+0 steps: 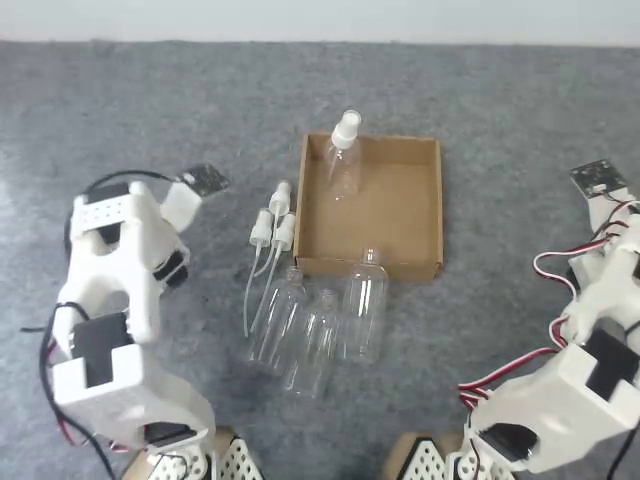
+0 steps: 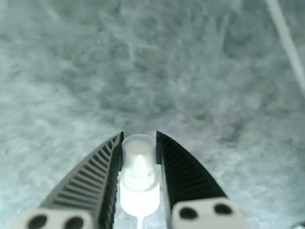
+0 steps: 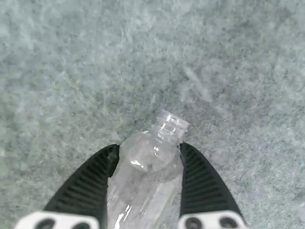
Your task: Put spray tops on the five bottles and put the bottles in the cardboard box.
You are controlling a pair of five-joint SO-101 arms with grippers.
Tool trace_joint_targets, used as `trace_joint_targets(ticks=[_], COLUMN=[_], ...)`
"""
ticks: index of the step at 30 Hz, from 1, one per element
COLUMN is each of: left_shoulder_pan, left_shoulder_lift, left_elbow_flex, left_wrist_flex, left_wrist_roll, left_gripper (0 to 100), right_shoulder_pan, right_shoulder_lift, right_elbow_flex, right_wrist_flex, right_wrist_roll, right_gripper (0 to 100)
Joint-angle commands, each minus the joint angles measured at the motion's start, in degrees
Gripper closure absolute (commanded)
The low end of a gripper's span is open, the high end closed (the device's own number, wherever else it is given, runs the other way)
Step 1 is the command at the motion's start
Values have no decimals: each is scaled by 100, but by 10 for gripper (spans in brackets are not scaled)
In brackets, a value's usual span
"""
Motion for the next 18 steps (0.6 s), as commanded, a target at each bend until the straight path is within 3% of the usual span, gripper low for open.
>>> trace_joint_targets(ticks=[1,8,12,18], left_shoulder_pan=[202,985,1442,1714], left_shoulder_lift=[-35,-70,-158,-360], left_elbow_flex=[-725,-1578,-1411,-462], left_wrist_flex=[273,290,105,-879], left_wrist_roll=[1046,4114,5073,6066], left_gripper=[991,991,991,991], right_shoulder_pan=[13,-40,-57,-180], right_shoulder_lift=[48,48,40,22], right_elbow_flex=[79,334,325,167], right_wrist_flex=[136,84,84,92], right_wrist_roll=[-70,-79,-70,0], right_gripper=[992,992,992,992])
